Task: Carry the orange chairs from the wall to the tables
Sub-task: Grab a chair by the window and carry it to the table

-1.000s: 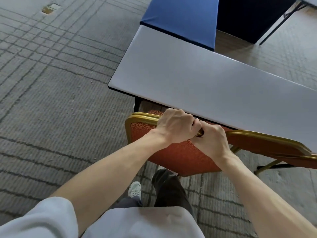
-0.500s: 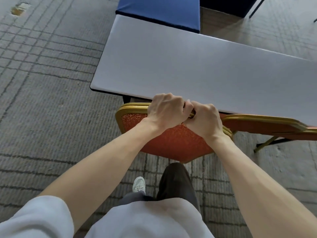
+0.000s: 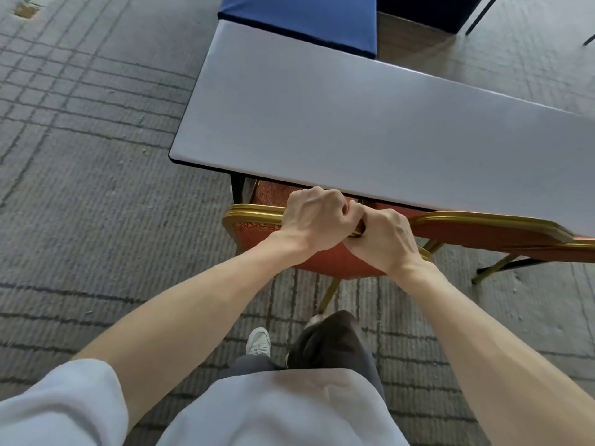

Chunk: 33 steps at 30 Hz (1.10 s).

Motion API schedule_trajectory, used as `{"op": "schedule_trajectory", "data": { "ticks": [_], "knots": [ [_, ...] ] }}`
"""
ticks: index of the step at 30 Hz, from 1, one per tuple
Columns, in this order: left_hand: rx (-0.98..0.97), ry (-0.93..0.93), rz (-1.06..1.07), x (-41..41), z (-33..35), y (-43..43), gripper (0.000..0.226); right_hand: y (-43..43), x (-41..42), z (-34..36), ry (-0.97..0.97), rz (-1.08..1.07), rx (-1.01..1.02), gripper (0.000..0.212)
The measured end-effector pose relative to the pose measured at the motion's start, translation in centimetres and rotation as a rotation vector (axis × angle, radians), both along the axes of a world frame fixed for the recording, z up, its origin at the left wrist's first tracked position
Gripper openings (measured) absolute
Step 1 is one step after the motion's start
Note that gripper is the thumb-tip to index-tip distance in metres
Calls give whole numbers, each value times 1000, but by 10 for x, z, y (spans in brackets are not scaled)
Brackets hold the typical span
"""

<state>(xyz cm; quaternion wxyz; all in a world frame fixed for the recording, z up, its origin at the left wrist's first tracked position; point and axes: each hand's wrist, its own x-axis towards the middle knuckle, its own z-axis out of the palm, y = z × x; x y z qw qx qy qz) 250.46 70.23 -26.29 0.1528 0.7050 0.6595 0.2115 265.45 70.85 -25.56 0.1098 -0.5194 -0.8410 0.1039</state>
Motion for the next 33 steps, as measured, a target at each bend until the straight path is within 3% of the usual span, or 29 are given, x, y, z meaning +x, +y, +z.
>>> {"op": "schedule_trajectory", "data": {
  "ticks": [9, 17, 25, 30, 33],
  "knots": [
    [-89, 35, 14, 0, -33, 44, 56, 44, -9, -29, -63, -49, -152, 23],
    [-113, 86, 32, -21, -45, 76, 48, 108, -24, -32, -288, 267, -332, 29],
    [-62, 94, 0, -27, -41, 94, 48, 128, -25, -26, -235, 333, -305, 25],
    [13, 140, -73, -30, -51, 94, 51, 116, -23, -37, -129, 197, -268, 41],
    [56, 107, -105, -26, -56, 97, 50, 117, -19, -41, -120, 129, -263, 33]
  ]
}}
